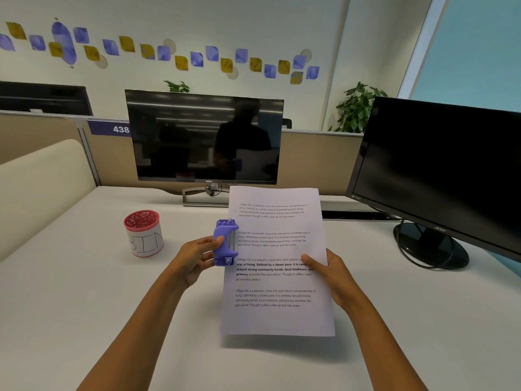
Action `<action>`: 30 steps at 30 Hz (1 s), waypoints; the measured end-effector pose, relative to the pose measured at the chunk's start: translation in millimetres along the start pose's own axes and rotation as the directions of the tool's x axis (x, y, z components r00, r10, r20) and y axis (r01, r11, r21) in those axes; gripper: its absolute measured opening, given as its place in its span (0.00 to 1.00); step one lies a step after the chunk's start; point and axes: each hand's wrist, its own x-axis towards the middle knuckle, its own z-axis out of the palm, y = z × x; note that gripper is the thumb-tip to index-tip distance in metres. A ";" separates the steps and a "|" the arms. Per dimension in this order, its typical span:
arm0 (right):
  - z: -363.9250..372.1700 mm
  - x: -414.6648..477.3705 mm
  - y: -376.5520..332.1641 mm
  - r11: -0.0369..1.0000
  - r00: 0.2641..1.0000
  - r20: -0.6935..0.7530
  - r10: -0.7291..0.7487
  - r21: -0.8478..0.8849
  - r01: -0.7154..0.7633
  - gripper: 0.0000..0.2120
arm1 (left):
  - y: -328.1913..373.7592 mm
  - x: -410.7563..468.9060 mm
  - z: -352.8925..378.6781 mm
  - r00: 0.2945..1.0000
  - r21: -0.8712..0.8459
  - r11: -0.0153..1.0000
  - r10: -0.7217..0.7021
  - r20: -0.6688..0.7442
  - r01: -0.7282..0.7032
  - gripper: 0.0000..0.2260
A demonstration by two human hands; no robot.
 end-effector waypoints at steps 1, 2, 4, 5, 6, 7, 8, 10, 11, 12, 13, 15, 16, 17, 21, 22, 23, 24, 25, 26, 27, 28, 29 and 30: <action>0.2 0.2 0.0 1.000 1.000 -0.001 0.000 -0.001 0.000 0.13 | 0.1 0.3 0.3 1.000 0.006 1.000 0.006 -0.006 -0.005 0.08; 0.1 0.5 0.0 1.000 1.000 -0.004 0.001 -0.001 -0.001 0.13 | 0.3 0.2 0.9 1.000 0.011 1.000 0.009 -0.013 -0.009 0.09; -0.3 1.1 -0.2 1.000 1.000 -0.010 0.002 0.001 -0.002 0.13 | 0.8 -0.3 2.2 1.000 0.015 1.000 0.012 -0.022 -0.012 0.09; -0.6 1.5 -0.6 1.000 1.000 -0.011 0.002 0.001 -0.002 0.13 | 1.0 -0.3 2.8 1.000 0.014 1.000 0.012 -0.024 -0.012 0.08; -0.8 1.5 -1.1 1.000 1.000 -0.011 0.001 0.000 -0.001 0.14 | 1.2 -0.5 3.2 1.000 0.015 1.000 0.013 -0.027 -0.012 0.06; -0.9 1.5 -1.6 1.000 1.000 -0.009 0.000 -0.002 0.000 0.15 | 1.4 -0.5 3.6 0.999 0.019 1.000 0.014 -0.030 -0.013 0.05; -1.3 1.5 -1.9 1.000 1.000 -0.007 -0.001 0.000 0.001 0.15 | 1.5 -0.7 4.1 0.999 0.024 1.000 0.017 -0.032 -0.016 0.05; -1.9 1.4 -2.1 1.000 1.000 -0.001 -0.002 0.010 0.002 0.15 | 1.6 -0.6 5.7 0.999 0.040 0.999 0.022 -0.040 -0.020 0.05; -2.0 1.2 -2.2 1.000 1.000 0.001 -0.004 0.012 0.003 0.14 | 1.5 -0.6 6.5 0.998 0.050 0.998 0.027 -0.050 -0.025 0.04; -1.8 0.8 -2.5 1.000 1.000 0.001 -0.006 0.010 0.006 0.14 | 1.4 -0.9 7.5 0.997 0.058 0.998 0.035 -0.063 -0.031 0.04; -1.8 0.4 -2.8 1.000 1.000 -0.002 -0.009 0.005 0.009 0.14 | 1.3 -0.8 8.4 0.996 0.059 0.998 0.042 -0.081 -0.037 0.05; -1.9 0.2 -2.9 1.000 1.000 0.000 -0.014 0.006 0.014 0.14 | 0.2 -0.7 9.2 0.993 0.060 0.997 0.046 -0.111 -0.039 0.08; -2.3 0.1 -2.8 1.000 1.000 0.004 -0.016 0.012 0.016 0.15 | -0.5 -0.6 9.4 0.992 0.062 0.997 0.044 -0.118 -0.036 0.09; -2.7 0.2 -2.8 1.000 1.000 0.008 -0.017 0.018 0.017 0.15 | -1.0 -0.5 9.4 0.992 0.063 0.997 0.040 -0.122 -0.033 0.09; -4.5 0.1 -2.6 1.000 1.000 0.013 -0.019 0.022 0.019 0.14 | -2.0 0.4 9.5 0.992 0.066 0.998 0.031 -0.124 -0.023 0.10; -4.8 0.2 -2.5 1.000 1.000 0.015 -0.022 0.022 0.021 0.14 | -1.9 0.3 9.8 0.992 0.064 0.998 0.028 -0.122 -0.020 0.09; -5.2 0.5 -2.3 0.999 1.000 0.016 -0.023 0.023 0.022 0.14 | -1.8 0.4 10.0 0.992 0.061 0.998 0.026 -0.120 -0.018 0.10; -5.5 0.8 -2.6 0.999 1.000 0.016 -0.022 0.024 0.022 0.14 | -1.8 0.6 9.9 0.993 0.061 0.998 0.025 -0.117 -0.018 0.10; -5.8 1.0 -2.9 0.999 1.000 0.016 -0.021 0.024 0.020 0.14 | -1.8 1.0 9.7 0.993 0.065 0.998 0.025 -0.115 -0.017 0.10; -6.2 1.5 -2.9 1.000 1.000 0.018 -0.018 0.023 0.018 0.14 | -1.8 1.3 9.4 0.993 0.073 0.997 0.024 -0.114 -0.015 0.11; -6.6 2.0 -2.7 1.000 1.000 0.020 -0.015 0.021 0.015 0.14 | -1.5 1.5 9.1 0.993 0.079 0.997 0.021 -0.113 -0.013 0.12; -6.9 2.3 -2.8 1.000 1.000 0.022 -0.012 0.021 0.012 0.15 | -1.2 1.9 8.7 0.994 0.081 0.997 0.019 -0.110 -0.010 0.13; -7.1 2.8 -2.8 1.000 1.000 0.023 -0.010 0.022 0.010 0.15 | -0.9 2.2 8.2 0.995 0.076 0.997 0.014 -0.103 -0.007 0.13; -7.9 3.5 -2.2 1.000 1.000 0.024 -0.009 0.024 0.009 0.16 | -0.4 2.4 8.0 0.996 0.061 0.998 0.009 -0.091 -0.003 0.13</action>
